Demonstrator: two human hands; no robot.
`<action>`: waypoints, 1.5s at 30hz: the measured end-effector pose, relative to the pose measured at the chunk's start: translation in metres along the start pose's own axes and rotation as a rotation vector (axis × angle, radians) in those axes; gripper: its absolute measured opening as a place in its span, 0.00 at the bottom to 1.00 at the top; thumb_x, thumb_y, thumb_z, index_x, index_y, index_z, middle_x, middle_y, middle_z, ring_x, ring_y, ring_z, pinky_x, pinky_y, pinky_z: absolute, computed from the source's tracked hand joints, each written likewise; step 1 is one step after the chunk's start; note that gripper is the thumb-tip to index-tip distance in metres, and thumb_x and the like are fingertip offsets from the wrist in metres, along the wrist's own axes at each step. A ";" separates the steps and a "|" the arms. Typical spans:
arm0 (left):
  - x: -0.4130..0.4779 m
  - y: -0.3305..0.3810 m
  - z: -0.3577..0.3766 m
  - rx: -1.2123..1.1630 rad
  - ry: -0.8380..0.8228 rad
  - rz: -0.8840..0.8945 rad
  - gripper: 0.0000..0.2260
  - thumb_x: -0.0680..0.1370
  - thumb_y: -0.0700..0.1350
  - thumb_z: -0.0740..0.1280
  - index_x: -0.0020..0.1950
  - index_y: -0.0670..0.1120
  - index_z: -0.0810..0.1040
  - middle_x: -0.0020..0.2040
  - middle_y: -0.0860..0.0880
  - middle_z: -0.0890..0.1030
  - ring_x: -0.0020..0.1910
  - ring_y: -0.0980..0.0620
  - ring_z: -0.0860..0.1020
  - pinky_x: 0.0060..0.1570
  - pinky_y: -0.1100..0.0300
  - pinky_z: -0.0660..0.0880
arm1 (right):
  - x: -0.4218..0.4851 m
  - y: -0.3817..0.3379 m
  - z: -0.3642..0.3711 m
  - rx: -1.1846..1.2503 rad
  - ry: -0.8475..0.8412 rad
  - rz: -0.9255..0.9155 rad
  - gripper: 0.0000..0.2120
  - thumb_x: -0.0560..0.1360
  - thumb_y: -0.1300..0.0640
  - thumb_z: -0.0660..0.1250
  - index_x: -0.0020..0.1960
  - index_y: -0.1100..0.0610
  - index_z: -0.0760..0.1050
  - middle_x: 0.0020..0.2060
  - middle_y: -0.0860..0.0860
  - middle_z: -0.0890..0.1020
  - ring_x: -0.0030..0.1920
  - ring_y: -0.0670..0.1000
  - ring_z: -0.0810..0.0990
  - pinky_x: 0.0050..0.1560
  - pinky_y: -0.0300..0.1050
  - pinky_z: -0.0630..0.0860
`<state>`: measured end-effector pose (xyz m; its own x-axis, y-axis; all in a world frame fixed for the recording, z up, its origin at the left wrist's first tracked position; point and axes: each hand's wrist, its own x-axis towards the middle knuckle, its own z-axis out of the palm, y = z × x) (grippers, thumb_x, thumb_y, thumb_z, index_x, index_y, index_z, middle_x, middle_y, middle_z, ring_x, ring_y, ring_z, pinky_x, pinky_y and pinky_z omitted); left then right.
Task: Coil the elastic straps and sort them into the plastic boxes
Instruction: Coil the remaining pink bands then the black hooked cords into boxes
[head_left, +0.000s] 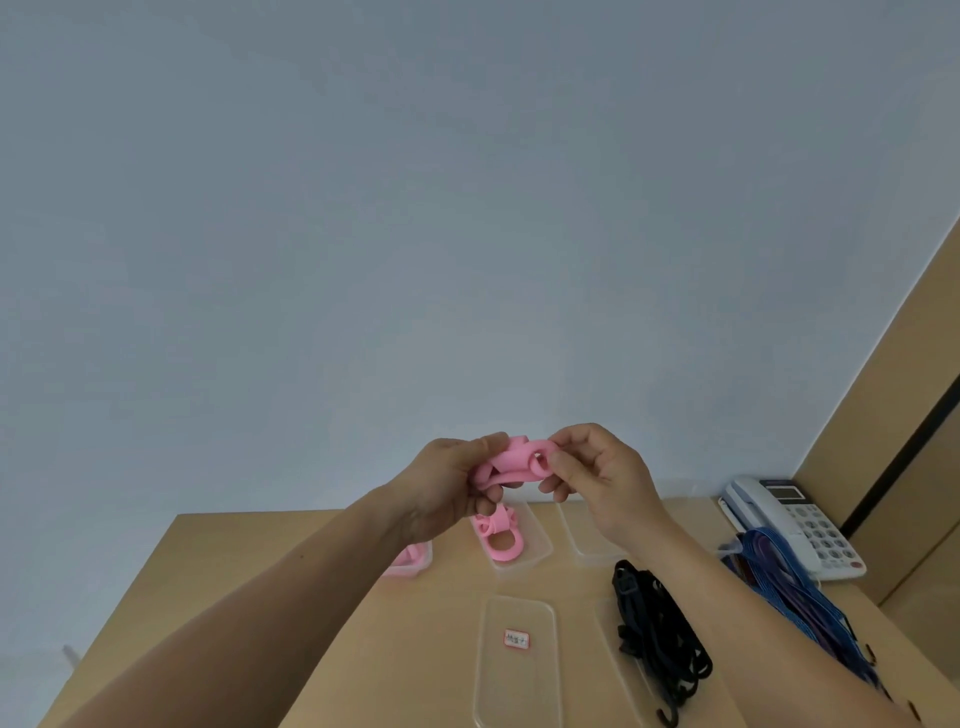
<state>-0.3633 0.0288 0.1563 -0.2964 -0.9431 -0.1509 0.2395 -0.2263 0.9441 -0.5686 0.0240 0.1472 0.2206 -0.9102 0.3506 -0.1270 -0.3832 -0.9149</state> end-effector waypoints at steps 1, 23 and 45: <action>0.000 -0.001 -0.001 0.000 0.007 0.004 0.14 0.80 0.46 0.67 0.42 0.40 0.87 0.33 0.43 0.76 0.29 0.49 0.74 0.29 0.58 0.74 | 0.000 0.002 0.001 -0.015 0.009 -0.009 0.03 0.78 0.62 0.68 0.50 0.55 0.77 0.39 0.55 0.84 0.38 0.57 0.83 0.37 0.42 0.79; 0.076 -0.092 0.001 0.233 0.118 -0.238 0.15 0.84 0.46 0.60 0.52 0.35 0.78 0.38 0.42 0.79 0.28 0.51 0.70 0.28 0.58 0.66 | 0.020 0.122 -0.021 -0.926 -0.296 -0.488 0.18 0.71 0.44 0.71 0.56 0.54 0.78 0.46 0.47 0.81 0.47 0.49 0.77 0.49 0.40 0.75; 0.148 -0.201 -0.038 0.942 0.485 -0.433 0.27 0.74 0.44 0.67 0.72 0.44 0.63 0.44 0.49 0.81 0.44 0.48 0.79 0.48 0.50 0.78 | 0.101 0.261 -0.013 -1.012 -0.873 -0.343 0.09 0.70 0.50 0.74 0.46 0.54 0.82 0.48 0.52 0.83 0.53 0.55 0.79 0.54 0.53 0.75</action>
<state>-0.4197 -0.0749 -0.0669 0.2519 -0.8714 -0.4211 -0.6444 -0.4756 0.5987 -0.5919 -0.1697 -0.0542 0.8647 -0.4994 -0.0550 -0.5020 -0.8544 -0.1344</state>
